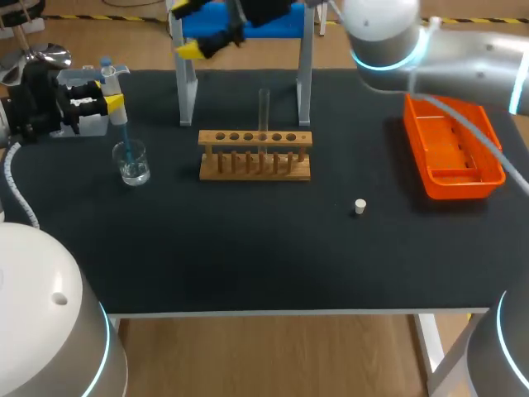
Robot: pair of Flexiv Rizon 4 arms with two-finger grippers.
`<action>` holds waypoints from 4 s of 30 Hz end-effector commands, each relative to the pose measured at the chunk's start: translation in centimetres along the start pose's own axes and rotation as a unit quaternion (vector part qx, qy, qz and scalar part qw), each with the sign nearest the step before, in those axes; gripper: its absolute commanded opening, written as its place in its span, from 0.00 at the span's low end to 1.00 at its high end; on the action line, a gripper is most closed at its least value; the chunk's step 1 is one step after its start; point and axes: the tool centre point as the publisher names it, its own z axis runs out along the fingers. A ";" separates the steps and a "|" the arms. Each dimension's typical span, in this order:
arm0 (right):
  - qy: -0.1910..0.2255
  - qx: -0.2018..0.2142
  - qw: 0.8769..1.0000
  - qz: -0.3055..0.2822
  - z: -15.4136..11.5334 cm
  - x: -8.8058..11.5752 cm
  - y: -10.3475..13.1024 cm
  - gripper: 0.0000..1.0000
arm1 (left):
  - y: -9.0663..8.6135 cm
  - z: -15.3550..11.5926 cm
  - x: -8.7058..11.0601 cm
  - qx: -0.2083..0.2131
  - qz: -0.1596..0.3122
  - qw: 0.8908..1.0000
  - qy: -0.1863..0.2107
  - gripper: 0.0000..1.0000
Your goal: Invert the test tube, pick up the pipette, mount the tip to pipette, aspirate from beaker and dispense into the tube, eject the tip, return the pipette, and cap with the stopper.
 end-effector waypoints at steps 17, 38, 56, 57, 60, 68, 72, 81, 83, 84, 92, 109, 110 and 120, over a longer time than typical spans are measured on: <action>-0.069 0.013 0.997 -0.009 -14.4 7.2 -9.0 1.00 | -0.1 -0.1 0.1 -0.001 0.000 1.000 0.000 0.00; -0.044 0.002 0.999 0.016 -14.7 6.4 -18.2 1.00 | -0.1 -0.1 0.1 -0.001 0.000 1.000 0.000 0.00; -0.009 0.017 0.999 0.030 -11.3 3.0 -22.3 1.00 | -0.1 -0.1 0.1 -0.001 0.000 1.000 0.000 0.00; -0.009 0.018 0.999 0.031 -11.1 2.8 -22.5 1.00 | -0.1 -0.1 0.1 -0.001 0.000 1.000 0.000 0.00; -0.007 0.025 0.999 0.030 -10.6 2.1 -22.9 1.00 | -0.1 -0.1 0.1 -0.001 0.000 1.000 0.000 0.00; 0.000 0.039 0.999 0.027 -9.5 0.7 -23.7 1.00 | -0.1 -0.1 0.1 -0.001 0.000 1.000 0.000 0.00; 0.009 0.053 0.998 0.023 -8.5 0.1 -24.2 1.00 | -0.1 -0.1 0.1 -0.001 0.000 1.000 0.000 0.00; 0.024 0.070 0.997 0.020 -6.4 -0.9 -24.9 1.00 | -0.1 -0.1 0.1 -0.001 0.000 1.000 0.000 0.00; 0.028 0.075 0.997 0.019 -5.9 -1.2 -25.1 1.00 | -0.1 -0.1 0.1 -0.001 0.000 1.000 0.000 0.00; 0.028 0.074 0.997 0.019 -5.7 -1.3 -25.1 1.00 | -0.1 -0.1 0.1 -0.001 0.000 1.000 0.000 0.00; 0.027 0.078 0.996 0.020 -4.3 -2.3 -25.2 1.00 | -0.1 -0.1 0.1 -0.001 0.000 1.000 0.000 0.00; -0.005 0.108 0.994 0.000 -2.9 -2.1 -26.2 1.00 | -0.1 -0.1 0.1 -0.001 0.000 1.000 0.000 0.00; -0.006 0.109 0.994 0.000 -2.9 -2.0 -26.2 1.00 | -0.1 -0.1 0.1 -0.001 0.000 1.000 0.000 0.00; -0.008 0.105 0.994 0.005 -2.9 -1.6 -26.4 1.00 | -0.1 -0.1 0.1 -0.001 0.000 1.000 0.000 0.00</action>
